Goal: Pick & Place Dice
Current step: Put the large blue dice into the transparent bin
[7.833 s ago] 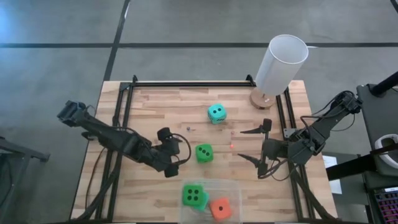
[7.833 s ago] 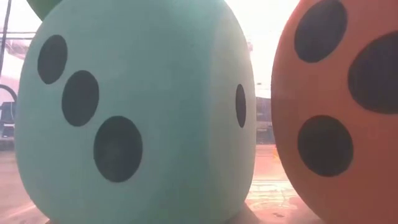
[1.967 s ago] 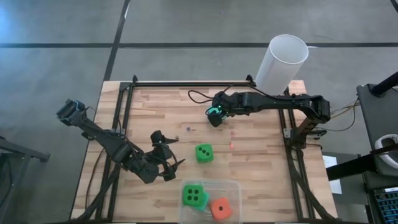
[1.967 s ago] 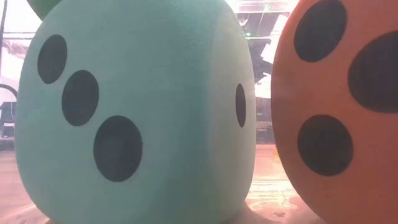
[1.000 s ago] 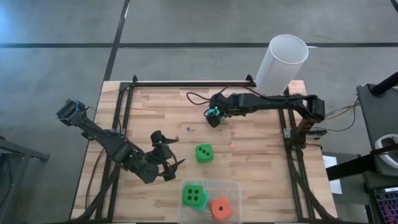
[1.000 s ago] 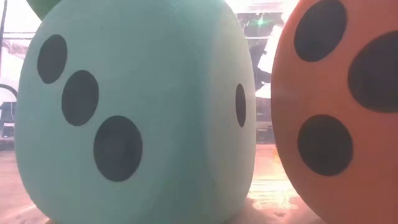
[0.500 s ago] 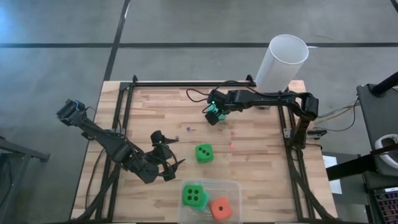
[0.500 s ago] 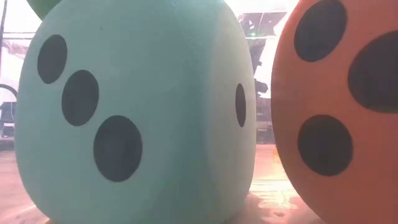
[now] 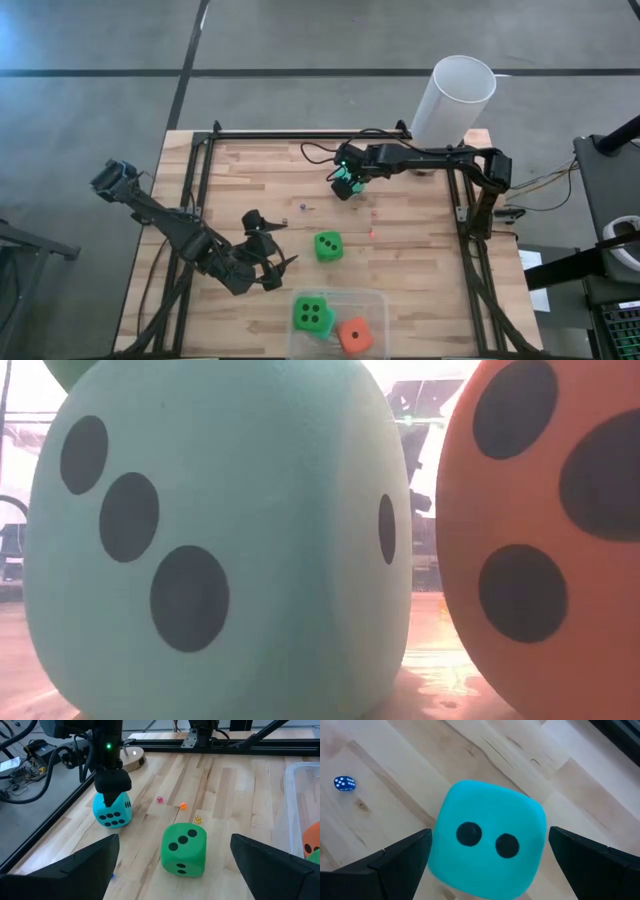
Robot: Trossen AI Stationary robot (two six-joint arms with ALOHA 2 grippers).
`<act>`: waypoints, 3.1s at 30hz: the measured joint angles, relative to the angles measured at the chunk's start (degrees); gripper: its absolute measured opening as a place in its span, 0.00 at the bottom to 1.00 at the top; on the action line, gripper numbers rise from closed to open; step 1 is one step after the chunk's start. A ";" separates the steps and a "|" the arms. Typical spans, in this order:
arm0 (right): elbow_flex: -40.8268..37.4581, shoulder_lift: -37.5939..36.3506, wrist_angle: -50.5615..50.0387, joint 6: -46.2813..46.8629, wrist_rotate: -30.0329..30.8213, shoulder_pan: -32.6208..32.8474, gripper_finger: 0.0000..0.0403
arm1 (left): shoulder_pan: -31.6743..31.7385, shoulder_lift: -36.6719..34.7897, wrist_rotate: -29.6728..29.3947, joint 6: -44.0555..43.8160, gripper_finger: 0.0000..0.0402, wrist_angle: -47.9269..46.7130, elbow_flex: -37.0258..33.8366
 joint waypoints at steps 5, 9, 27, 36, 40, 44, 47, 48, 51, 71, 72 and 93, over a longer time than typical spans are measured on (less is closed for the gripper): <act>-0.18 0.00 0.19 0.14 0.01 -0.08 0.99 | 0.00 0.00 0.02 0.00 0.95 0.00 0.00; -0.44 0.00 0.94 1.86 0.02 -0.12 0.99 | 0.00 0.00 0.02 0.00 0.95 -0.01 0.00; -1.58 0.04 1.81 3.00 0.13 -0.18 0.99 | 0.01 0.00 0.04 0.00 0.95 -0.01 0.00; -1.25 0.04 1.49 3.12 -0.09 -0.17 0.99 | 0.02 0.00 0.05 0.00 0.95 0.00 0.00; -1.12 0.04 1.46 3.06 -1.38 -0.32 0.99 | 0.00 0.00 0.11 0.00 0.95 0.00 0.00; -1.12 0.04 1.46 3.05 -2.53 -0.57 0.99 | 0.00 0.00 0.13 0.00 0.96 0.00 0.00; -1.12 0.04 1.48 2.86 -3.26 -0.91 0.99 | 0.00 0.00 0.13 0.00 0.96 0.00 0.00; -1.12 0.04 1.49 2.86 -3.38 -0.97 0.99 | 0.01 0.00 0.13 0.00 0.97 -0.01 0.00; -1.05 0.02 1.47 2.88 -3.51 -1.08 0.99 | 0.01 0.00 0.10 0.00 0.96 0.00 0.00; -1.58 -0.20 1.78 2.57 -4.75 -1.15 0.99 | 0.00 0.00 0.02 0.00 0.95 0.00 0.00; -1.63 -0.20 1.84 2.55 -4.73 -1.15 0.99 | 0.00 0.00 0.02 0.00 0.95 0.00 0.00; -1.75 -1.18 -1.71 -4.88 -5.10 -1.15 0.99 | 0.02 0.00 0.04 0.00 0.96 0.00 0.00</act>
